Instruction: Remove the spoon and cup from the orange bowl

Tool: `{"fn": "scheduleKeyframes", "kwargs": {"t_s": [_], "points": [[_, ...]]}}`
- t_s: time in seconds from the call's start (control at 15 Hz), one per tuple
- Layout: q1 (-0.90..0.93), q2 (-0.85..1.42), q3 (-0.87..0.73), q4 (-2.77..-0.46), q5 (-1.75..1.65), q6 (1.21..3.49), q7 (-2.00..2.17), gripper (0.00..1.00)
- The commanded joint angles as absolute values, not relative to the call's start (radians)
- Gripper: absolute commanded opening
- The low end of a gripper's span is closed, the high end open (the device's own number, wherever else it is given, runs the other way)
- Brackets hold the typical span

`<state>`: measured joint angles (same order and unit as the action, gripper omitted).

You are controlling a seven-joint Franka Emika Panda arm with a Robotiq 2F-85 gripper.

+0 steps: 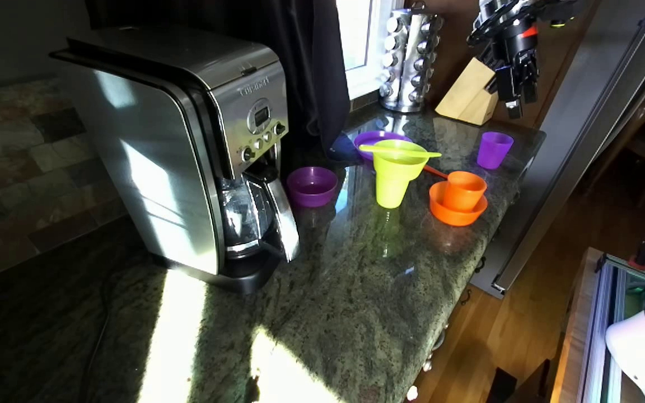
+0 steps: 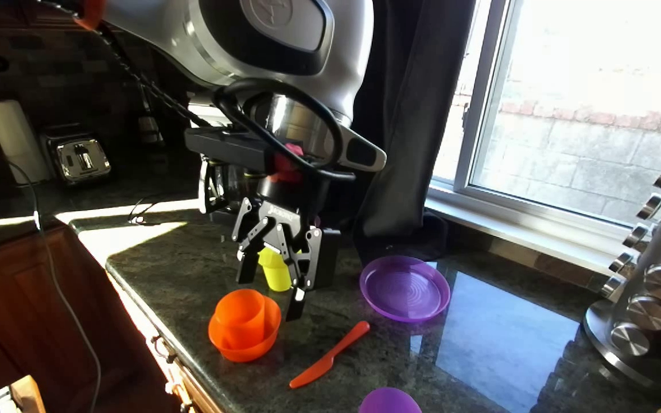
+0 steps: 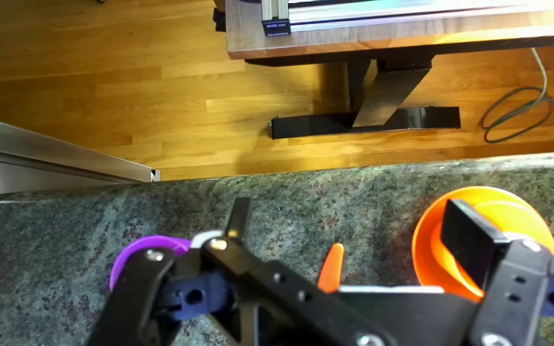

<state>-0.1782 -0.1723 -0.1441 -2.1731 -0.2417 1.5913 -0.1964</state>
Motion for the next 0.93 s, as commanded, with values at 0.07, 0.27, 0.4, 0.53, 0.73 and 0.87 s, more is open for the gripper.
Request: {"fn": "scheduleKeyframes", "kwargs": {"t_s": [0.07,0.27,0.4,0.53,0.73,0.87], "points": [[-0.167,-0.169,-0.154,-2.171,-0.243,1.588,-0.195,1.0],[-0.167,-0.188,-0.159,-2.205,-0.242,1.599,-0.232,1.0],[-0.163,-0.204,-0.168,-2.236,-0.23,1.604,-0.327,1.0],[-0.161,-0.217,-0.179,-2.263,-0.212,1.601,-0.448,1.0],[-0.156,-0.243,-0.188,-2.315,-0.23,1.638,-0.574,1.0],[-0.148,-0.252,-0.192,-2.353,-0.212,1.677,-0.622,1.0]]}}
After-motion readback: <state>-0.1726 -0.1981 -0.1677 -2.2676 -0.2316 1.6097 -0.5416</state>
